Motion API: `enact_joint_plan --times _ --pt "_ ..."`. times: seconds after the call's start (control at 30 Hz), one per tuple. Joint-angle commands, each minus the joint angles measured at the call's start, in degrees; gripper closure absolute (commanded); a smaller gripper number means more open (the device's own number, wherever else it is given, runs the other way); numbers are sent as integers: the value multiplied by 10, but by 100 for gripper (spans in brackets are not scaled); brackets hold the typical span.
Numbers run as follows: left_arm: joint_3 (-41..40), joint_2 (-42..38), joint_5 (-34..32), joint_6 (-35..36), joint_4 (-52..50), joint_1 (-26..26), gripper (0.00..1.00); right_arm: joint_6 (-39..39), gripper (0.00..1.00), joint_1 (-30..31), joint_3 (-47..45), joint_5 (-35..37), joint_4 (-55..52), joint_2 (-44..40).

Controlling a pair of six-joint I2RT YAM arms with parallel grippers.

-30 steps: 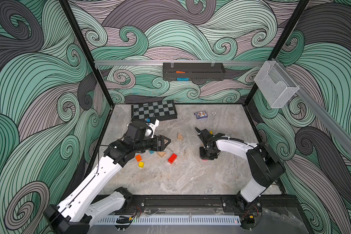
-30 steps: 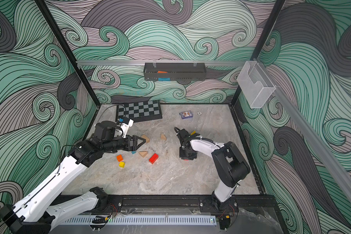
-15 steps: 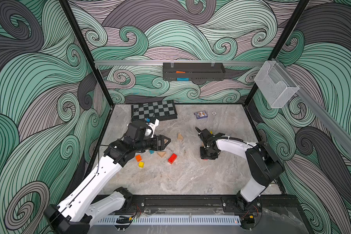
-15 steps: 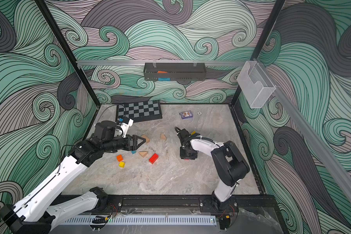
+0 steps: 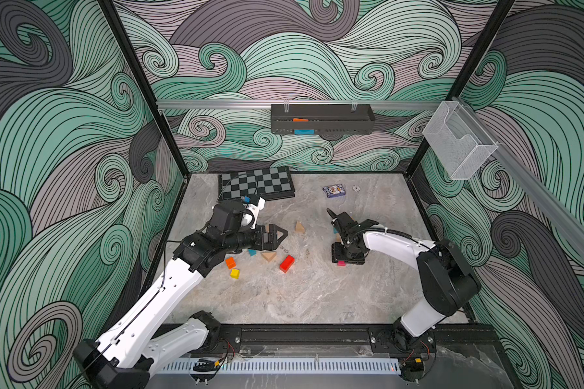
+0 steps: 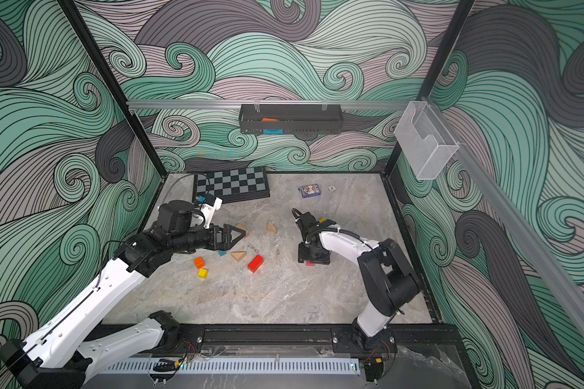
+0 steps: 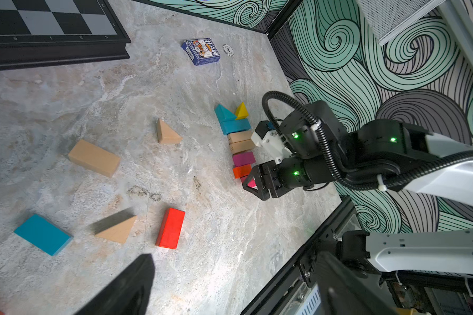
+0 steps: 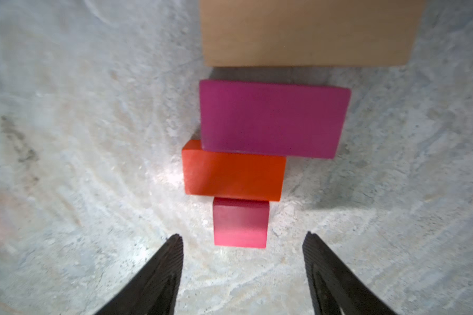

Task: Assemble a carrot with building blocks
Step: Adjust the building block at the center of the board.

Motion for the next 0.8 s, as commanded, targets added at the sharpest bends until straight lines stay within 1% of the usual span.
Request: enact_joint_plan --times 0.0,0.03,0.07,0.33,0.4,0.53,0.67,0.77 --pt "29 -19 -5 13 10 7 2 -6 14 -3 24 7 -31 -40" --pt "31 -22 -12 14 9 8 2 -10 7 -2 31 4 -36 -47" --pt "32 -27 -20 14 6 9 1 -13 2 -2 38 0 -41 -51" --pt "41 -53 -61 8 -18 31 1 -37 1 4 107 -27 -56 -28" --pt "45 -56 -52 10 -23 36 1 -43 1 4 122 -33 -56 -13" --pt "51 -57 -41 6 -35 46 5 -49 1 4 154 -33 -55 25" --pt "41 -59 -18 -4 -24 52 7 -55 1 4 179 -29 -55 68" --pt "32 -61 -7 -10 -20 55 8 -58 1 6 189 -40 -49 93"
